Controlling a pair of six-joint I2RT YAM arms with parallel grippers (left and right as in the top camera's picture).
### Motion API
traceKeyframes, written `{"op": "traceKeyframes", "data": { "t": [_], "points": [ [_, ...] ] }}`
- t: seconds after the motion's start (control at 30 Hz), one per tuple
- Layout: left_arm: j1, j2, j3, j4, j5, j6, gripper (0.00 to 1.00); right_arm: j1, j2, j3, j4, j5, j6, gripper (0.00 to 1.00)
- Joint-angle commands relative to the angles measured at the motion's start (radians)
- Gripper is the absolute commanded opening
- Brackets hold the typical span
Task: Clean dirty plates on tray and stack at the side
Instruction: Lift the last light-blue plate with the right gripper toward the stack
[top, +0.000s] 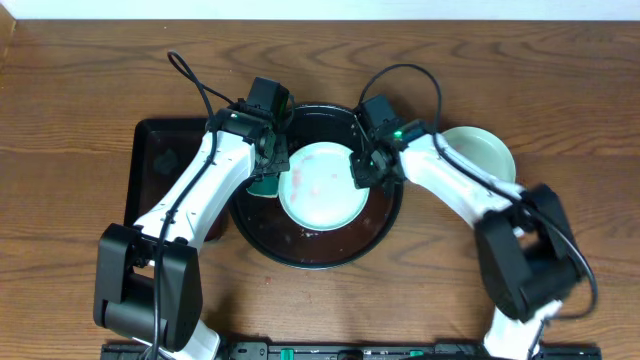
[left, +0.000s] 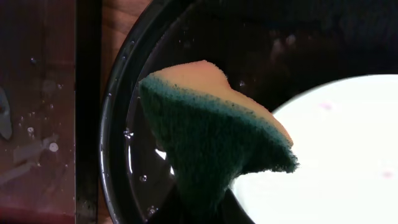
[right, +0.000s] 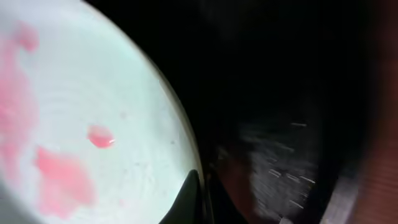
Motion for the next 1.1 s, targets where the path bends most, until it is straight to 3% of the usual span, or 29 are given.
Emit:
{"op": "traceKeyframes", "data": {
  "t": [0.0,0.3,0.73,0.9,1.07],
  "points": [
    [0.003,0.002,0.012,0.0,-0.023,-0.01,0.08,0.032,-0.123,0.003,-0.011,0.216,-0.046,0.01],
    [0.003,0.002,0.012,0.001,-0.024,-0.01,0.08,0.103,-0.267,0.003,-0.056,0.563,-0.072,0.01],
    [0.003,0.002,0.012,0.002,-0.023,-0.01,0.08,0.31,-0.328,0.003,-0.064,1.186,-0.073,0.01],
    [0.003,0.002,0.012,0.004,-0.024,-0.01,0.08,0.37,-0.328,0.003,-0.063,1.34,-0.072,0.01],
    [0.003,0.002,0.012,0.004,-0.023,-0.01,0.08,0.383,-0.328,0.003,-0.064,1.361,-0.072,0.01]
  ]
}}
